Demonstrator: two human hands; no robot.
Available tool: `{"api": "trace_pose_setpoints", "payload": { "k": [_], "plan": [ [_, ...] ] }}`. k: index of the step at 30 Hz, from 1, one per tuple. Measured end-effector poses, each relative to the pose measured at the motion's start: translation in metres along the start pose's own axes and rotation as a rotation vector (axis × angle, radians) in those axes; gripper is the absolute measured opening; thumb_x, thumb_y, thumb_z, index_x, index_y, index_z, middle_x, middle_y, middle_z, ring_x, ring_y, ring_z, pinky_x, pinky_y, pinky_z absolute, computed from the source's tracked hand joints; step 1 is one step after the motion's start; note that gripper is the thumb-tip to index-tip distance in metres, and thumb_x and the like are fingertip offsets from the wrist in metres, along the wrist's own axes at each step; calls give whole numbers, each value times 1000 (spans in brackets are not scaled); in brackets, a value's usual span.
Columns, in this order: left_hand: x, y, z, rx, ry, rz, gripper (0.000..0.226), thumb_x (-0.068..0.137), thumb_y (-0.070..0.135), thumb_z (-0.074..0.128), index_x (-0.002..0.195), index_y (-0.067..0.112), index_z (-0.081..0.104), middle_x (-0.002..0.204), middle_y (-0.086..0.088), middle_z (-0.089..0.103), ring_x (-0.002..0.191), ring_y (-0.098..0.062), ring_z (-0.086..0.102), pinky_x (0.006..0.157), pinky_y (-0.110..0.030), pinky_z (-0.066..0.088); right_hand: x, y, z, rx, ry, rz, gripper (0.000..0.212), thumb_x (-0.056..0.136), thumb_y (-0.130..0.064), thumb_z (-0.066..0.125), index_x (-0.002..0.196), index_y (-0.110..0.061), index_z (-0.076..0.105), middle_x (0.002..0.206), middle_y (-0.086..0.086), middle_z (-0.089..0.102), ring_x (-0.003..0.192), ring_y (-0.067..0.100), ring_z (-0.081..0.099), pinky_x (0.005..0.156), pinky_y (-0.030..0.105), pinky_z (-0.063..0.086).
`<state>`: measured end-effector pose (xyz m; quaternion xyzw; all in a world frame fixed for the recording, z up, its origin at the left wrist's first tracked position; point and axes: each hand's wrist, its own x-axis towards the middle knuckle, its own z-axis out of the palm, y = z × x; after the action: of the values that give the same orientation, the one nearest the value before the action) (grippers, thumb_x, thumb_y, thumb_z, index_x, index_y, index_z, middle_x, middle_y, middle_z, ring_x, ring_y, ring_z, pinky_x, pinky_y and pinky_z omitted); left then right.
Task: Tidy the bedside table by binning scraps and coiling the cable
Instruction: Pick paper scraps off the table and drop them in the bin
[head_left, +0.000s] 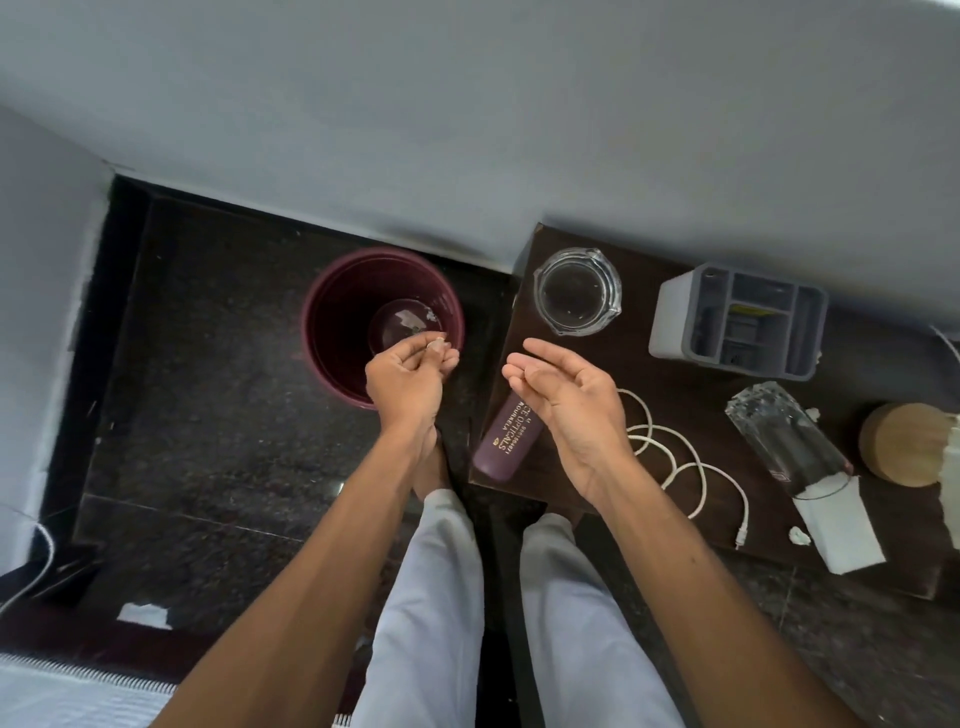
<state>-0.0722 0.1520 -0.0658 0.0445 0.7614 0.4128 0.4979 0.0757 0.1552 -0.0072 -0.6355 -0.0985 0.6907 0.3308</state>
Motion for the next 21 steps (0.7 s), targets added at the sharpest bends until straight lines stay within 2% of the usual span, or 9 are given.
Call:
{"api": "trace_pose_setpoints", "payload": {
  "k": [3,8,13,17,21],
  "plan": [
    [19,-2,-11,-39,28,-60,12,95,-2,66,106,0,71,86,-7,74,76,-7,74,74,-16,59,3,4,13,11,-20,25,31,95,10,55,122,-3,64,112,15,74,107,22,72,95,28,56],
    [48,-2,-19,2,67,-88,16,95,-2,66,109,1,72,90,-5,74,79,-8,73,81,-20,59,14,11,30,-21,-20,33,33,92,14,55,117,-4,66,112,14,74,106,21,73,96,28,55],
    [68,5,-24,-57,72,-158,20,99,-1,61,116,2,69,99,-8,73,83,-10,72,79,-18,59,25,17,42,3,-24,35,28,94,10,56,117,-3,67,111,16,74,105,22,73,91,26,57],
    [75,9,-29,-85,85,-188,24,101,-3,54,122,0,65,117,-17,70,90,-15,73,90,-26,59,30,20,50,14,-18,47,29,94,11,55,119,0,65,112,17,73,106,23,72,92,26,58],
    [63,15,-29,-89,54,-190,29,100,-2,56,129,-2,61,118,-18,69,96,-18,72,96,-29,58,31,19,53,32,-4,46,33,93,14,54,123,4,62,113,19,72,104,24,71,92,26,58]
  ]
}}
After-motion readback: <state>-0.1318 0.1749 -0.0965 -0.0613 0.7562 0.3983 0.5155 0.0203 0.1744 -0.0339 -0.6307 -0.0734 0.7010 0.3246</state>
